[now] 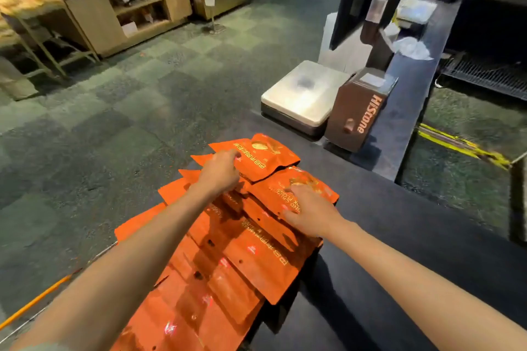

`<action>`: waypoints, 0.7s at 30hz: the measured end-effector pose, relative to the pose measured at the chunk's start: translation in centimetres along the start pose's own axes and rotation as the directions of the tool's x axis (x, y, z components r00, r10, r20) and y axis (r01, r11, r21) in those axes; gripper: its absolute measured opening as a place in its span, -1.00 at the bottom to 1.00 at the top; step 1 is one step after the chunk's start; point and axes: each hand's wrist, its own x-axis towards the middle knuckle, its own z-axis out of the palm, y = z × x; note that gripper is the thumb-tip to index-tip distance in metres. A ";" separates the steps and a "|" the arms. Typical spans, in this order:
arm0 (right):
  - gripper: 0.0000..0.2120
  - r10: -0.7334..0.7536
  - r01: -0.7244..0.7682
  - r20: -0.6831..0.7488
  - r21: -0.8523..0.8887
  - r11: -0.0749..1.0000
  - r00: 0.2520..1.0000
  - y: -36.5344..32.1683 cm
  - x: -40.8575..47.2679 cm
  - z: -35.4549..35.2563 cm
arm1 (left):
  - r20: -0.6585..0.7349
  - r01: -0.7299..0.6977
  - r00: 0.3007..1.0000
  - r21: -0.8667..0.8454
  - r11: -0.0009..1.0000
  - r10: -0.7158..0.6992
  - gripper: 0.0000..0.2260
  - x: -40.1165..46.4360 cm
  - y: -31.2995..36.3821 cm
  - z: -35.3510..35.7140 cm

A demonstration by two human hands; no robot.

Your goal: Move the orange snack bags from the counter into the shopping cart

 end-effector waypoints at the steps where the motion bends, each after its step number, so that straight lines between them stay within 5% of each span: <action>1: -0.39 0.009 -0.007 0.032 -0.035 0.999 0.999 0.1 0.8 0.2 | 0.021 -0.033 0.999 0.097 0.995 0.031 -0.56 0.9 -0.4 0.2; 6: -0.30 0.037 -0.005 0.183 -0.172 0.985 0.982 0.9 4.2 2.1 | 0.079 -0.110 0.993 0.446 0.888 0.083 -0.57 5.5 -3.0 2.2; 13: -0.53 0.091 -0.044 0.228 -0.203 0.978 0.969 1.4 6.0 5.1 | 0.101 -0.157 0.987 0.425 0.892 0.126 -0.73 9.3 -5.2 5.2; 18: -0.35 0.117 -0.077 0.249 -0.162 0.984 0.962 1.4 6.4 5.0 | 0.170 -0.197 0.976 0.453 0.869 0.133 -0.69 10.0 -5.6 5.6; 21: -0.50 0.099 -0.033 0.219 -0.284 0.958 0.971 0.8 6.0 5.0 | 0.137 -0.212 0.976 0.436 0.875 0.168 -0.69 9.8 -5.8 5.7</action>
